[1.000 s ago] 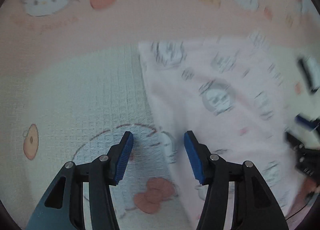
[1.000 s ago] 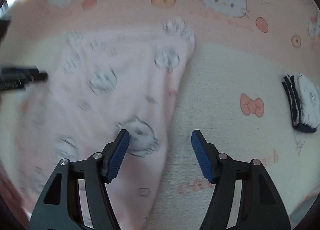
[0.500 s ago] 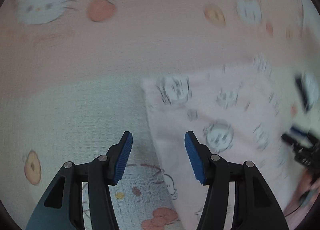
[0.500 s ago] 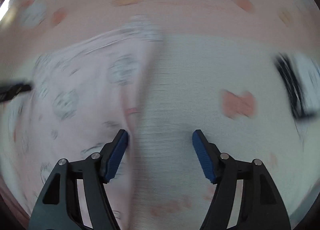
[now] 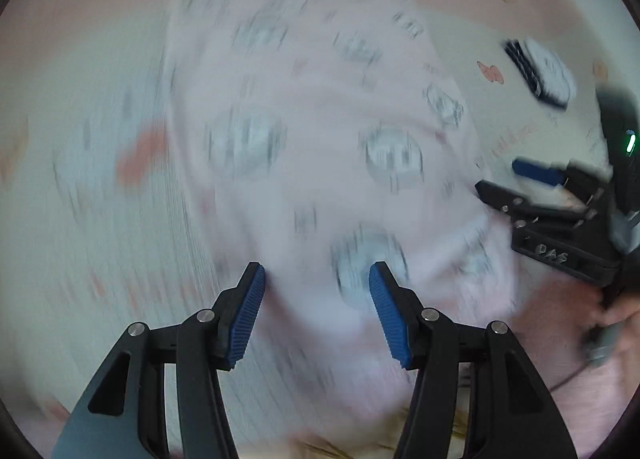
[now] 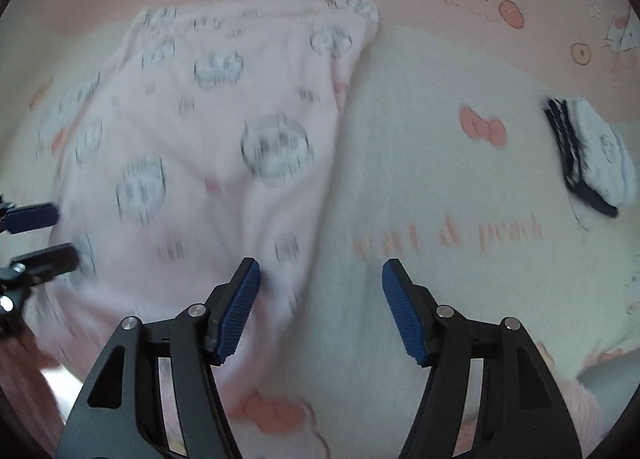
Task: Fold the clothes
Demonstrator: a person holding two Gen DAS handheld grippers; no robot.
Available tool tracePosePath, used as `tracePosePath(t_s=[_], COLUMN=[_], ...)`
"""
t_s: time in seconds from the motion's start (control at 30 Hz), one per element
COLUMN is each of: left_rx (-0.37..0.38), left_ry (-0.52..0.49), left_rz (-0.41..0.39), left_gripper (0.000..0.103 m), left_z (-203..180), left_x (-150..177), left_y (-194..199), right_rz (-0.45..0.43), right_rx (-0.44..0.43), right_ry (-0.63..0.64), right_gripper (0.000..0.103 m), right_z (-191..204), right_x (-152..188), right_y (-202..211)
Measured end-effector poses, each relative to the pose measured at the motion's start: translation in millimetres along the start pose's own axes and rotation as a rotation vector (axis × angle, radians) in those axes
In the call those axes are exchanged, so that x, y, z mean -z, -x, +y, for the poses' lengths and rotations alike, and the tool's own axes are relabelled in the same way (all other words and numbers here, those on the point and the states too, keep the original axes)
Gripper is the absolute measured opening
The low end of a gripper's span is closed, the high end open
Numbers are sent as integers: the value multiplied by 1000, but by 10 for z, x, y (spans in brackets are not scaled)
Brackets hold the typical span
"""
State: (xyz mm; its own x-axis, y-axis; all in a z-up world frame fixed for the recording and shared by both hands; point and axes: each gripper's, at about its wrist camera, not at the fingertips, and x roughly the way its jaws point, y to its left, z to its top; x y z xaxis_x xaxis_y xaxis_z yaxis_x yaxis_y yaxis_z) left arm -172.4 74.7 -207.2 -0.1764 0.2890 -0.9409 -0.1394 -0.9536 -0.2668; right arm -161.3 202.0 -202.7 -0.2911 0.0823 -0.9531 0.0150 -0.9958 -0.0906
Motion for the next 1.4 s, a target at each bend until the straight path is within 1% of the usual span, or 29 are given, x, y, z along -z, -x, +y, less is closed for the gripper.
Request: tracePosePath(t_s=[0.03, 0.1, 0.17, 0.2, 0.27, 0.33, 0.37, 0.4, 0.47, 0.5, 0.57, 0.6, 0.63, 0.67, 0.73, 0.77, 0.8, 0.83, 0.87, 0.93, 1.0, 1.03, 1.07, 1.1, 1.17, 1.23, 1.3, 1.33, 1.4], left_rx=[-24, -106, -177, -206, -234, -241, -239, -237, -219, -189, -102, -79, -69, -61, -62, -87, -119, -144, -145, -143, -122, -64, 19, 88, 168, 207, 239, 240, 227], left_ry=[0, -34, -62, -74, -76, -45, -25, -2, 49, 82, 114, 114, 108, 103, 113, 119, 124, 136, 162, 230, 283, 310, 337, 354, 357, 367, 379, 377, 364], left_rz=[-20, -47, -24, -24, -52, -61, -68, -74, -94, -123, -205, -231, -249, -248, -185, -148, -111, -81, -69, -64, -86, -103, -123, -136, -137, -103, -62, -50, -33], left_gripper=[57, 57, 57, 58, 58, 58, 58, 58, 58, 58, 58, 58, 58, 58, 58, 58, 58, 58, 59, 59, 59, 59, 59, 59, 59, 59, 59, 59, 59], left_z=[-16, -85, -139, -161, -193, -191, -174, -151, -58, -18, 20, 15, -2, -28, -31, 4, 56, 103, 161, 318, 459, 518, 569, 598, 581, 569, 560, 543, 495], left_x=[96, 265, 395, 460, 538, 583, 614, 647, 705, 722, 744, 754, 762, 759, 778, 785, 780, 805, 854, 934, 949, 953, 957, 960, 972, 1004, 1040, 1038, 1010], left_y=[48, 104, 70, 43, 77, 132, 152, 169, 275, 359, 578, 646, 688, 675, 520, 441, 368, 324, 330, 407, 477, 508, 537, 555, 541, 482, 415, 385, 330], right_rz=[0, 1, -4, -21, -68, -71, -67, -59, -43, -54, -157, -215, -253, -265, -199, -153, -102, -75, -86, -64, -51, -45, -51, -59, -74, -44, 13, 29, 16], right_rx=[0, 5, 18, 43, 118, 143, 145, 145, 145, 134, 75, 48, 33, 16, -23, -26, 3, 27, 47, 112, 141, 115, 63, 12, -93, -207, -278, -289, -237], right_ry=[-8, -23, -7, 25, 82, 88, 85, 84, 72, 55, 42, 47, 71, 94, 112, 119, 130, 137, 136, 152, 125, 89, 45, 4, -59, -94, -116, -125, -116], right_gripper=[65, 66, 66, 69, 75, 75, 75, 75, 73, 68, 66, 67, 68, 68, 68, 68, 67, 70, 75, 75, 74, 72, 69, 68, 69, 69, 69, 69, 71], right_z=[-49, -122, -169, -178, -213, -318, -319, -172, 118, 99, 194, 244, 297, 312, 490, 609, 763, 860, 832, 760, 617, 542, 484, 423, 325, 325, 375, 390, 457], right_x=[101, 274, 457, 558, 724, 865, 860, 750, 771, 691, 218, 43, -24, 1, 129, 226, 361, 460, 479, 532, 594, 599, 588, 575, 542, 502, 511, 514, 530], right_y=[14, 48, 65, 67, 82, 106, 96, 72, 170, 216, 375, 430, 455, 460, 400, 377, 400, 421, 443, 479, 492, 473, 459, 460, 486, 388, 243, 174, 145])
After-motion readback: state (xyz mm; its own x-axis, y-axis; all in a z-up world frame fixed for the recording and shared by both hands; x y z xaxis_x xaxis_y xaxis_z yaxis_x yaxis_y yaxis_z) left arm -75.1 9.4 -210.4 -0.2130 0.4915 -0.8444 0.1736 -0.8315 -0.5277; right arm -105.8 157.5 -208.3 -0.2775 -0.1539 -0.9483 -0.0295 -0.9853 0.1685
